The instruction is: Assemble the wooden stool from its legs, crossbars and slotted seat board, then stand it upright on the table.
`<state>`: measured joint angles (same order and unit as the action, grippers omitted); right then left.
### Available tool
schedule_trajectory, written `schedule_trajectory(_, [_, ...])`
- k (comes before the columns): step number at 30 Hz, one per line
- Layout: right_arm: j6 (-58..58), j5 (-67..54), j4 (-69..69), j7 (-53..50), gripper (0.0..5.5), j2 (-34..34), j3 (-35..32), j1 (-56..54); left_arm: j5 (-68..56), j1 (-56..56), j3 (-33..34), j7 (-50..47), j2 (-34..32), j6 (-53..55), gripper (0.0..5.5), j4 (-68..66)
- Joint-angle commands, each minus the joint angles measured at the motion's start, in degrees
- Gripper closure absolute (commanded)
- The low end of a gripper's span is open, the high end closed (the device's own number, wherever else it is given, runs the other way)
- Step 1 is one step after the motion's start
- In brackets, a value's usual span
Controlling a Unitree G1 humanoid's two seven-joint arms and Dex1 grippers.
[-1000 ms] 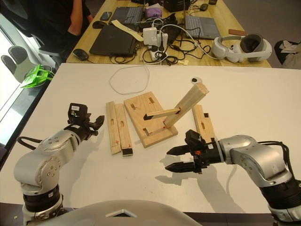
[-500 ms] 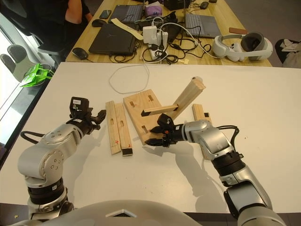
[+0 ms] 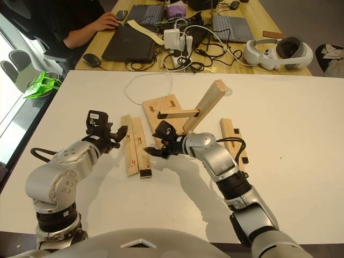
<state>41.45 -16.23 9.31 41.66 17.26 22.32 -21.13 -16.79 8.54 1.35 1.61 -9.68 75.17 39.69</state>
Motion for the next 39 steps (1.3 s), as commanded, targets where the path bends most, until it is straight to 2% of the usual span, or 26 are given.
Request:
schedule_trajectory(1, [8.56, -8.88, 12.74, 0.98, 2.10, 2.94, -7.22, 4.68, -2.47, -0.09, -0.25, 0.76, 4.57, 5.27, 2.77, 2.43])
schedule_trajectory(4, [15.03, -25.38, 24.19, 6.92, 2.10, 8.36, -18.83, 9.73, -3.09, -1.41, 1.14, 0.38, 8.66, 9.78, 2.77, 4.13])
schedule_trajectory(5, [16.84, -32.42, 26.15, 5.84, 2.10, 7.95, -23.62, 9.78, -2.90, -1.84, 1.27, 0.16, 9.38, 11.56, 2.77, 4.38])
schedule_trajectory(8, [16.36, -48.15, 24.90, -10.19, 2.10, 1.09, -34.16, 4.05, -2.45, -3.27, -0.61, 0.19, 8.36, 15.51, 2.77, 4.75])
schedule_trajectory(11, [9.61, -54.10, 23.84, -29.99, 2.10, -6.40, -38.63, -2.20, -2.71, -4.12, -4.35, 0.64, 4.23, 17.09, 2.77, 4.86])
schedule_trajectory(14, [4.90, -49.12, 24.84, -42.90, 2.10, -10.78, -38.53, -4.29, -3.81, -5.09, -7.56, 1.57, 1.50, 17.24, 2.77, 5.04])
schedule_trajectory(17, [0.82, -43.82, 25.60, -50.20, 2.10, -14.13, -36.05, -2.94, -4.83, -4.57, -7.53, 3.15, 1.44, 17.25, 2.77, 3.63])
schedule_trajectory(22, [-3.64, -38.65, 27.07, -52.31, 2.10, -16.55, -31.81, -0.85, -6.62, -3.31, -2.42, 5.32, 4.23, 17.29, 2.77, 0.21])
schedule_trajectory(30, [-7.46, -31.71, 29.77, -54.70, 2.10, -17.11, -27.93, 1.45, -5.59, -3.42, -4.27, 7.81, -7.73, 16.89, 2.77, -3.76])
schedule_trajectory(33, [-11.35, -19.51, 31.78, -55.06, 2.10, -13.31, -25.30, 0.79, -4.57, -2.98, -4.90, 8.20, -10.96, 15.28, 2.77, -5.42])
schedule_trajectory(35, [-13.49, -11.92, 32.44, -55.45, 2.10, -9.83, -26.01, -2.43, -4.00, -2.79, -4.86, 8.06, -11.86, 14.32, 2.77, -5.96])
schedule_trajectory(39, [-12.08, -4.94, 29.54, -55.92, 2.10, -2.83, -34.65, -1.36, -3.69, -1.68, -1.88, 6.82, -6.39, 15.62, 2.77, -3.15])
